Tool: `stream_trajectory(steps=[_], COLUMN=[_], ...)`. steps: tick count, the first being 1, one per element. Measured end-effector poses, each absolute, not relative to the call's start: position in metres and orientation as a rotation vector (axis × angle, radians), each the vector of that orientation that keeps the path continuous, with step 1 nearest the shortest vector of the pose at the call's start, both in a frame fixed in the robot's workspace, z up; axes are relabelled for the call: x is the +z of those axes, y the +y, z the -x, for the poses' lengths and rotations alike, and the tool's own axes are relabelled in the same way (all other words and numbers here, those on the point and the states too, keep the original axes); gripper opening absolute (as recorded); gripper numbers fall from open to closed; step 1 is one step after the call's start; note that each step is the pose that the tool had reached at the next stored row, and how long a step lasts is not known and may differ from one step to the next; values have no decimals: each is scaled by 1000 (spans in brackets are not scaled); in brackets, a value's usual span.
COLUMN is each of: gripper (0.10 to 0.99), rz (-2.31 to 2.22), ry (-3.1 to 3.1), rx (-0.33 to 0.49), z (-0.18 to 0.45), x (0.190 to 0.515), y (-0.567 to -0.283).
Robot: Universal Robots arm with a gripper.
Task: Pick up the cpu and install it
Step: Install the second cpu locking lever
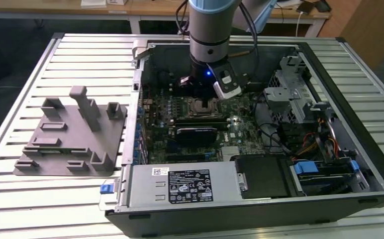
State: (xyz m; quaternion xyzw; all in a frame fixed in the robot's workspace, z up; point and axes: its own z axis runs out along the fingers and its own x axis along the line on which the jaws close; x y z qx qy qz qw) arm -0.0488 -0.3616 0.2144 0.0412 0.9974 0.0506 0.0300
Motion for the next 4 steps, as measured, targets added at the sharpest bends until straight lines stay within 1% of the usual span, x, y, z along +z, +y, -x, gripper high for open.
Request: stream_trajectory(steps=[4], gripper=[106], rz=[-127], ry=[3075], rx=[156], z=[48], x=[214], y=[-362])
